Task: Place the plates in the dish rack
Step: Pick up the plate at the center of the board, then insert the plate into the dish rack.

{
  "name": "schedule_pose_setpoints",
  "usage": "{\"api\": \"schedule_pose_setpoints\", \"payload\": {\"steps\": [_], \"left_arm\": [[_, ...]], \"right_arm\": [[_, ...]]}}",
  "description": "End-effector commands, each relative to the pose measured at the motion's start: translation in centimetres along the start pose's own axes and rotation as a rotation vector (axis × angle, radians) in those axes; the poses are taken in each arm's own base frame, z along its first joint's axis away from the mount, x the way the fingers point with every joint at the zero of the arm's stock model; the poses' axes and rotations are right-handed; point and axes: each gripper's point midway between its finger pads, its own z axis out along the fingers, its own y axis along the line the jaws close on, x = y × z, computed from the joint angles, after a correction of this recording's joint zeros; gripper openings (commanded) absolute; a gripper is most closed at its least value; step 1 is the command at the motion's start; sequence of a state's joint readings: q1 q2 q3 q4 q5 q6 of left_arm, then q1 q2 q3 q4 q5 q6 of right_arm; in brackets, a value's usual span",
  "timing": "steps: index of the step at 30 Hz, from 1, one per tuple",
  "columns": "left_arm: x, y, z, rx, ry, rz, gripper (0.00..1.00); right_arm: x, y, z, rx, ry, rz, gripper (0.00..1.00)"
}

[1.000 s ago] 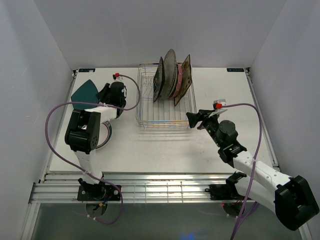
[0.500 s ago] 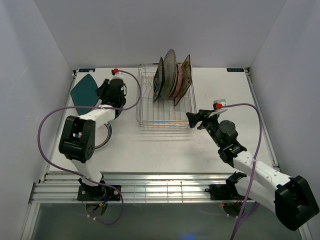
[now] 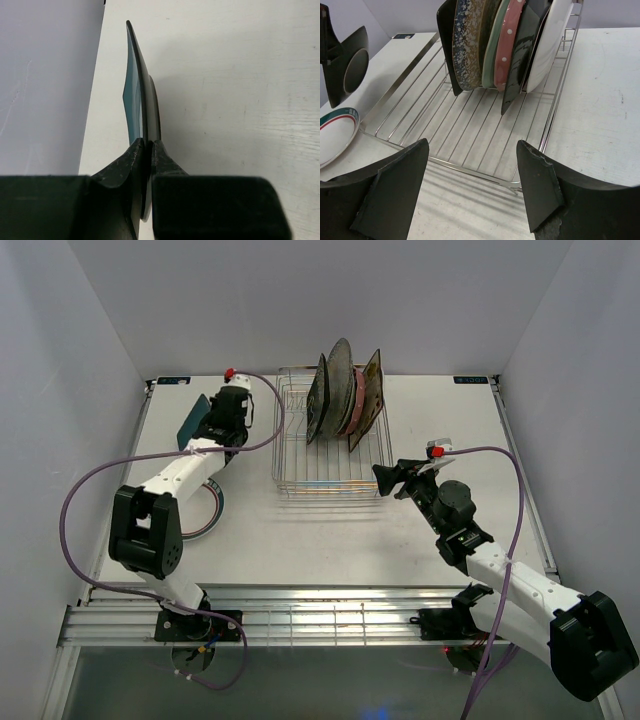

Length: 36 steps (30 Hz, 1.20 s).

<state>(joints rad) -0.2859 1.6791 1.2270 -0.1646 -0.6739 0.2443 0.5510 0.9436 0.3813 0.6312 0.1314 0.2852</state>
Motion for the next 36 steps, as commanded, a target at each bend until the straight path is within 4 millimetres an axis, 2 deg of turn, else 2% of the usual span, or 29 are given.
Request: {"api": "schedule_pose_setpoints", "payload": {"steps": [1, 7, 8, 20, 25, 28, 33, 36], "left_arm": [[-6.8, 4.6, -3.8, -0.033, -0.158, -0.148, 0.0], [-9.1, 5.3, -5.1, 0.014, -0.182, -0.176, 0.0], [-10.0, 5.3, -5.4, 0.037, -0.199, -0.196, 0.0], [-13.2, 3.6, -7.8, 0.24, -0.226, -0.286, 0.0], [-15.5, 3.4, -9.6, 0.333, -0.27, -0.328, 0.0], [-17.0, 4.3, -10.7, 0.345, -0.307, -0.357, 0.0], [-18.7, 5.0, -12.5, 0.387, -0.364, -0.398, 0.0], [-19.3, 4.5, -13.5, 0.446, -0.388, -0.429, 0.0]], "right_arm": [[-2.3, 0.4, 0.1, -0.011, -0.077, 0.01, 0.76], [-2.2, 0.4, 0.1, -0.012, -0.076, 0.009, 0.76], [-2.2, 0.5, 0.0, -0.012, -0.076, 0.009, 0.77], [-2.3, 0.4, 0.0, -0.008, -0.079, 0.006, 0.76], [-2.2, 0.3, 0.0, -0.007, -0.076, 0.006, 0.76], [-2.2, 0.4, 0.0, -0.008, -0.074, 0.005, 0.76], [-2.1, 0.4, 0.1, -0.009, -0.072, 0.005, 0.76], [-2.1, 0.3, 0.1, -0.008, -0.073, 0.005, 0.76]]}}
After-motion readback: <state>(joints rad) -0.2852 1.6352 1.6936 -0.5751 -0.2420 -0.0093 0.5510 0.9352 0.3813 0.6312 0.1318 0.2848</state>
